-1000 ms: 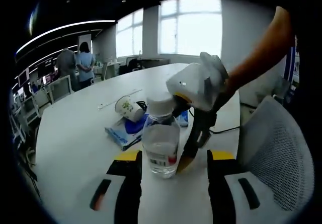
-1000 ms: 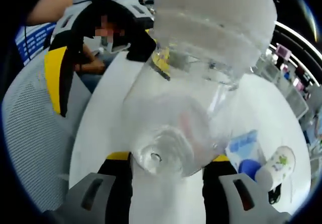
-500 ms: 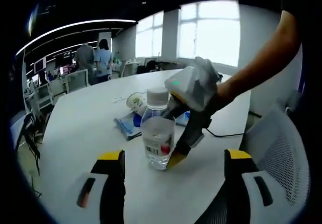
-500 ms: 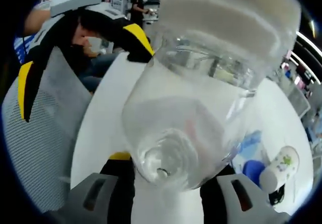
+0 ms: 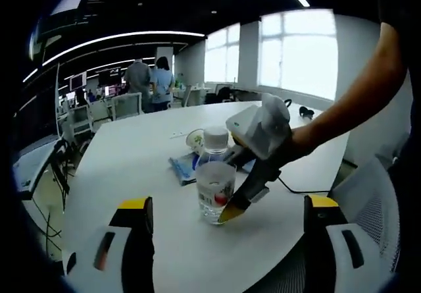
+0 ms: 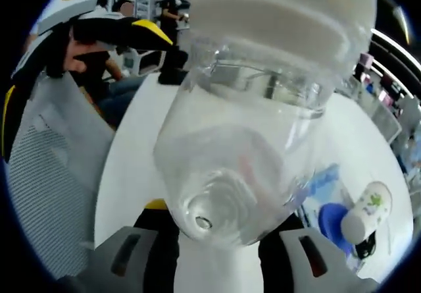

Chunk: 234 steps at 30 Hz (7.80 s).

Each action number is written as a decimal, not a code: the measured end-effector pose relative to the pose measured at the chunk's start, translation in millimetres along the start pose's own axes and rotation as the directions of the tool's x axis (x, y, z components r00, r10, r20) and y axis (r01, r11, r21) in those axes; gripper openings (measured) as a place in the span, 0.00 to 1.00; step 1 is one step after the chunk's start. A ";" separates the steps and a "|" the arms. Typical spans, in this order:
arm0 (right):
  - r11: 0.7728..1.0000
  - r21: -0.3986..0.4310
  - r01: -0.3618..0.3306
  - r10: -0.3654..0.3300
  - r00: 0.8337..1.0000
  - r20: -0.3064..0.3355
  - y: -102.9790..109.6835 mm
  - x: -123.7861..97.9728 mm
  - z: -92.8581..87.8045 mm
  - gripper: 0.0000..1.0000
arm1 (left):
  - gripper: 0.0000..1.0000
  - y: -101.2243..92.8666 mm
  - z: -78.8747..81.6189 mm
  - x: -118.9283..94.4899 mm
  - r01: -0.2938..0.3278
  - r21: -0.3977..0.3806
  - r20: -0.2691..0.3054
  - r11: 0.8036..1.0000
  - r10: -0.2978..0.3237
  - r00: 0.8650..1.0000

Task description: Arrange the tabletop items into an orderly group along one side of the table until the central work area is clear of visible clutter.

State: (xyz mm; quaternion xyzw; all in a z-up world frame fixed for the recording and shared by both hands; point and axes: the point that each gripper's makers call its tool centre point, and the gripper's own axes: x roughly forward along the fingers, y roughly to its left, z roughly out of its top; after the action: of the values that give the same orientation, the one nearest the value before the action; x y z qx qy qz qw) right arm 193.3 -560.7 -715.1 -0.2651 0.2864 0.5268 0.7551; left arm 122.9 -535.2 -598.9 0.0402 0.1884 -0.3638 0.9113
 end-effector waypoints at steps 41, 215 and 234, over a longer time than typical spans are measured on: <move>0.988 0.141 0.063 -0.079 0.991 0.110 -29.6 18.3 18.8 0.39 | 0.99 -5.4 -2.0 -22.2 -0.217 -0.062 -0.007 0.974 0.217 0.976; 0.954 0.259 0.154 -0.208 0.958 0.199 -203.3 125.8 137.0 0.57 | 0.96 11.0 0.7 -35.3 -0.250 -0.226 0.068 0.942 0.271 0.960; 0.948 0.295 0.123 -0.178 0.970 0.167 -175.5 97.3 100.6 0.69 | 0.99 7.2 2.6 -33.9 -0.235 -0.218 0.073 0.947 0.256 0.964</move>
State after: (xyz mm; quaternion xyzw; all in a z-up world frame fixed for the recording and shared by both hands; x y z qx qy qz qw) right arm 402.4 -480.9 -697.1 -0.1240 0.2637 0.4440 0.8473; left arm 106.1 -508.5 -584.4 -0.0504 0.1726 -0.2271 0.9571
